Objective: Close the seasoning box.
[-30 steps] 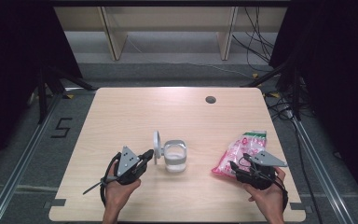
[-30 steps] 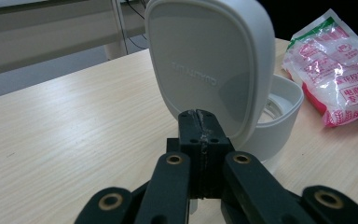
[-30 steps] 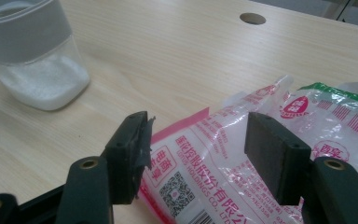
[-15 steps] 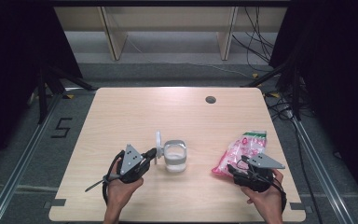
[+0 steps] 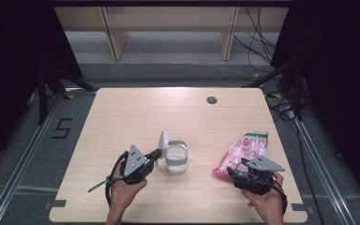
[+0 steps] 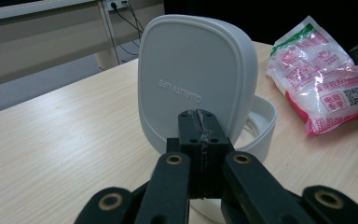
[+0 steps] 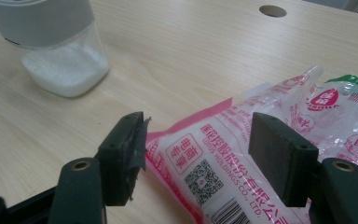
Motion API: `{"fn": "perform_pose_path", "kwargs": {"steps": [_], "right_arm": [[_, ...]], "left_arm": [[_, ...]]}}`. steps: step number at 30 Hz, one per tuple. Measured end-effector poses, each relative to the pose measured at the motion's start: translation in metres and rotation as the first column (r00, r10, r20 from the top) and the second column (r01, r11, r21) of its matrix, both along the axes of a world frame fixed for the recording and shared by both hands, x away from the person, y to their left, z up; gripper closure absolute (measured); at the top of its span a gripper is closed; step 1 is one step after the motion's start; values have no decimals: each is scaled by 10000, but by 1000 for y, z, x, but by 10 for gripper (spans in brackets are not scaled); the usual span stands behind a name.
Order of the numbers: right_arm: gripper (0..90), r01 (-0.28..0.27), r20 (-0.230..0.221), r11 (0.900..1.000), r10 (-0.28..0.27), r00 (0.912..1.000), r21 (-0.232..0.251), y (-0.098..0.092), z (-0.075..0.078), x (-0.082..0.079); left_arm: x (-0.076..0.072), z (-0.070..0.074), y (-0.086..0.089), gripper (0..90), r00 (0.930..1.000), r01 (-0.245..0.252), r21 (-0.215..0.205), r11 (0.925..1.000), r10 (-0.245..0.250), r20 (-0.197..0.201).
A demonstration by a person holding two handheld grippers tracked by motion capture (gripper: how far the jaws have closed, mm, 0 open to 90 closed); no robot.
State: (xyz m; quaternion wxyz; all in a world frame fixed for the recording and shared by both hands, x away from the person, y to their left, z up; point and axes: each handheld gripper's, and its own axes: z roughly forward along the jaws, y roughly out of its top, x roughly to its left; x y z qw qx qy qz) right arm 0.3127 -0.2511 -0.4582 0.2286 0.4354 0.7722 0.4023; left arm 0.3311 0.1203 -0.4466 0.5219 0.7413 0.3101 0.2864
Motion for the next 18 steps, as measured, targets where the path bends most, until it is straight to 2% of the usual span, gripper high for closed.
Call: {"fn": "perform_pose_path", "kwargs": {"steps": [1, 2, 5, 6, 9, 11, 12, 15, 17, 18], "right_arm": [[370, 126, -193, 9998, -124, 9997, 119, 2, 0, -1], [370, -73, 29, 9999, 73, 10000, 107, 0, -1, 1], [370, -109, 33, 9999, 109, 9999, -119, -1, -1, 0], [369, -8, 36, 10000, 8, 10000, 33, 1, -1, 0], [370, -22, -9, 10000, 22, 10000, 79, 1, -1, -1], [370, -30, -3, 10000, 30, 10000, 68, 1, -1, -1], [370, -68, 12, 10000, 68, 10000, -9, 1, -2, -1], [370, -147, -60, 9999, 147, 9999, 92, 2, -1, -2], [369, -207, -23, 9998, 206, 9998, -81, 2, -2, -2], [370, 84, -269, 9998, -78, 9996, 200, 5, -2, -5]], "left_arm": [[1, -1, -2, 894, 10000, 90, -129, 9999, -90, 28], [0, 0, -3, 894, 10000, 55, 3, 10000, -55, -15], [0, 0, -6, 894, 9999, 129, 34, 9999, -129, -9], [0, -1, -7, 893, 9998, 216, -130, 9997, -216, 14], [-1, 0, -7, 882, 9997, 251, -276, 9993, -251, 3], [-3, 1, -6, 849, 9996, 268, -260, 9993, -270, -81], [-3, 1, -6, 830, 9994, 338, -400, 9986, -341, -76], [-6, 3, -4, 763, 9990, 444, -300, 9986, -446, -82], [-8, 2, -2, 707, 9988, 447, -419, 9981, -454, -173], [-8, 2, -1, 681, 9987, 473, -410, 9980, -480, -172]]}}
